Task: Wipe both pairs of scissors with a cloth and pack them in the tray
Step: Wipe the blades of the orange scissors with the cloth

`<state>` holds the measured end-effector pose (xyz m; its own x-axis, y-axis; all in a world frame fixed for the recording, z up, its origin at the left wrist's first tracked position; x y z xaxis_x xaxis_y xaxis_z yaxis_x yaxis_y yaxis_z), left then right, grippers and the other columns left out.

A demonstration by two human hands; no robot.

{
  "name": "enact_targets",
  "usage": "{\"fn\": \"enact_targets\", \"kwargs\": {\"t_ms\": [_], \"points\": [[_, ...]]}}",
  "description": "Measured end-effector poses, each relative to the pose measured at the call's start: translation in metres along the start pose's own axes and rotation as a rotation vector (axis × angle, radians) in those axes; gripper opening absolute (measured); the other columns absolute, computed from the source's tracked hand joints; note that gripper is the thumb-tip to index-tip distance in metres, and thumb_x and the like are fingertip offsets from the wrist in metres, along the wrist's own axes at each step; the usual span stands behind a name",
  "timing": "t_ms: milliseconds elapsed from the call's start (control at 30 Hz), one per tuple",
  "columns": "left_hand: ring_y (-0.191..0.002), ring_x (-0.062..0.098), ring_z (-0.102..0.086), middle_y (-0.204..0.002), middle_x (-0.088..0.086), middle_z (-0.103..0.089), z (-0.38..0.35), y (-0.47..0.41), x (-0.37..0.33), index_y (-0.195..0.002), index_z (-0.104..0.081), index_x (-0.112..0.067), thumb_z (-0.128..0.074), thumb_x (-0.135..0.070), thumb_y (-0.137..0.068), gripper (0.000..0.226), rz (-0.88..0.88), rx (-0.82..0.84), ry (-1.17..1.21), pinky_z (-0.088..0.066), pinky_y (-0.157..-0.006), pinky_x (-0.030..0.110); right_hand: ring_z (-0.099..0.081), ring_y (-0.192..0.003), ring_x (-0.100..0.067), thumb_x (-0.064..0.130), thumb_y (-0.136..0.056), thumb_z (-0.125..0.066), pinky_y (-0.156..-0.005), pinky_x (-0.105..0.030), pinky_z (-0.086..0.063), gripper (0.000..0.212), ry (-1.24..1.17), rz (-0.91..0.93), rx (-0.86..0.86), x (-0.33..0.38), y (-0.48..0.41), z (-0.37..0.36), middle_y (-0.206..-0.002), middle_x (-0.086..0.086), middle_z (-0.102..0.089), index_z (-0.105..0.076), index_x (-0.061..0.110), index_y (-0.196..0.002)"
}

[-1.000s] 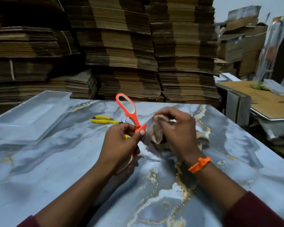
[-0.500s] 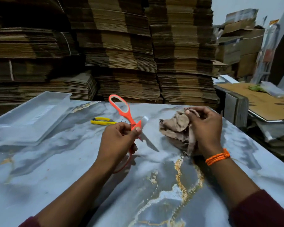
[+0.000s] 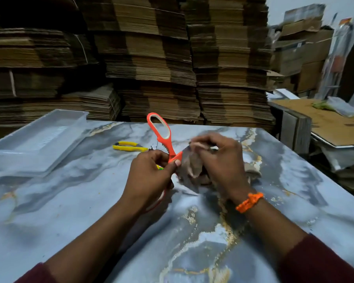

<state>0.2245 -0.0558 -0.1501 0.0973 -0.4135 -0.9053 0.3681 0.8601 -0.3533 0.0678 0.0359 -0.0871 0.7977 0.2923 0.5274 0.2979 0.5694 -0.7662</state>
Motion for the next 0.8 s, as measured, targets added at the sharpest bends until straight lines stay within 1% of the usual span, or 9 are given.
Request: {"fn": "enact_targets", "kwargs": {"t_ms": [67,200,233,367,467,533,633,733,800], "points": [[-0.042,0.027,-0.064,-0.072,0.017,-0.074,-0.002,0.0,0.002,-0.078,-0.071,-0.005,-0.076,-0.019,-0.091,0.02,0.02,0.017,0.057,-0.049,-0.052,0.032,-0.071,-0.089,-0.001,0.0,-0.083,-0.077,-0.083,-0.027,-0.06,0.019,0.031,-0.05,-0.098,-0.009,-0.003,0.014,-0.091,0.007,-0.078,-0.081,0.015,-0.093],[-0.043,0.028,-0.062,-0.067,0.02,-0.073,0.002,-0.001,0.004,-0.074,-0.071,-0.008,-0.077,-0.023,-0.091,0.023,0.042,-0.003,0.109,-0.05,-0.054,0.035,-0.072,-0.086,-0.01,-0.007,-0.077,-0.075,-0.081,-0.023,-0.057,0.023,0.129,0.103,-0.065,0.009,0.006,0.008,-0.09,-0.001,-0.077,-0.081,0.009,-0.092],[-0.044,0.029,-0.061,-0.067,0.021,-0.073,0.001,-0.002,0.004,-0.073,-0.072,-0.009,-0.077,-0.024,-0.091,0.023,0.045,-0.001,0.124,-0.05,-0.055,0.037,-0.072,-0.086,-0.009,-0.007,-0.077,-0.075,-0.082,-0.023,-0.058,0.022,0.129,0.084,-0.063,0.002,0.004,0.009,-0.089,0.0,-0.077,-0.081,0.009,-0.091],[-0.044,0.028,-0.058,-0.072,0.026,-0.073,-0.006,-0.002,-0.001,-0.078,-0.072,-0.004,-0.076,-0.021,-0.091,0.021,0.063,0.043,0.206,-0.05,-0.055,0.039,-0.073,-0.085,-0.001,0.002,-0.082,-0.078,-0.084,-0.024,-0.06,0.016,0.083,-0.202,-0.135,-0.055,-0.014,0.033,-0.086,0.008,-0.078,-0.081,0.017,-0.088],[-0.043,0.023,-0.059,-0.064,0.015,-0.073,0.0,-0.004,0.004,-0.074,-0.071,-0.006,-0.075,-0.017,-0.092,0.022,0.105,-0.015,0.26,-0.053,-0.054,0.037,-0.071,-0.088,0.0,0.007,-0.086,-0.079,-0.079,-0.01,-0.054,0.014,0.089,-0.189,-0.224,-0.045,-0.01,0.057,-0.088,0.012,-0.076,-0.079,0.019,-0.092],[-0.043,0.021,-0.058,-0.061,0.013,-0.072,0.004,-0.003,0.006,-0.075,-0.072,-0.001,-0.075,-0.017,-0.092,0.023,0.123,-0.045,0.265,-0.052,-0.052,0.036,-0.072,-0.09,-0.001,0.006,-0.086,-0.078,-0.08,-0.015,-0.055,0.015,0.04,-0.05,-0.156,-0.014,-0.004,0.044,-0.093,0.009,-0.077,-0.079,0.017,-0.096],[-0.042,0.021,-0.059,-0.063,0.023,-0.068,0.002,-0.001,0.004,-0.079,-0.07,0.005,-0.074,-0.016,-0.092,0.025,0.11,-0.048,0.251,-0.051,-0.047,0.032,-0.073,-0.087,-0.011,0.002,-0.08,-0.08,-0.079,-0.026,-0.059,0.02,0.099,0.204,0.082,0.026,0.01,-0.009,-0.095,-0.001,-0.077,-0.08,0.012,-0.098],[-0.045,0.026,-0.062,-0.068,0.025,-0.071,-0.001,0.001,0.002,-0.078,-0.07,0.001,-0.075,-0.021,-0.092,0.026,0.081,-0.025,0.214,-0.052,-0.049,0.036,-0.074,-0.09,-0.008,-0.002,-0.077,-0.078,-0.083,-0.032,-0.059,0.024,0.025,0.096,-0.001,0.01,0.0,-0.003,-0.095,0.0,-0.079,-0.082,0.011,-0.096],[-0.046,0.029,-0.063,-0.067,0.023,-0.071,-0.001,0.002,0.002,-0.075,-0.07,-0.003,-0.076,-0.021,-0.092,0.025,0.079,-0.022,0.205,-0.054,-0.052,0.038,-0.074,-0.09,-0.009,-0.003,-0.078,-0.077,-0.083,-0.032,-0.06,0.024,0.039,0.102,-0.013,0.012,0.003,0.0,-0.095,0.0,-0.079,-0.082,0.012,-0.096]]}}
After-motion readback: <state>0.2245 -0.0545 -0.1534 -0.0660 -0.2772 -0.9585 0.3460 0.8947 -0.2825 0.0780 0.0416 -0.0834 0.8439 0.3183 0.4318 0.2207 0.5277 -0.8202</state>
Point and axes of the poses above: each hand's wrist, its own y-axis away from the middle knuckle, its own z-axis out of the back of the hand, x = y × z, the point moved 10 cm from there along -y, towards the middle knuckle
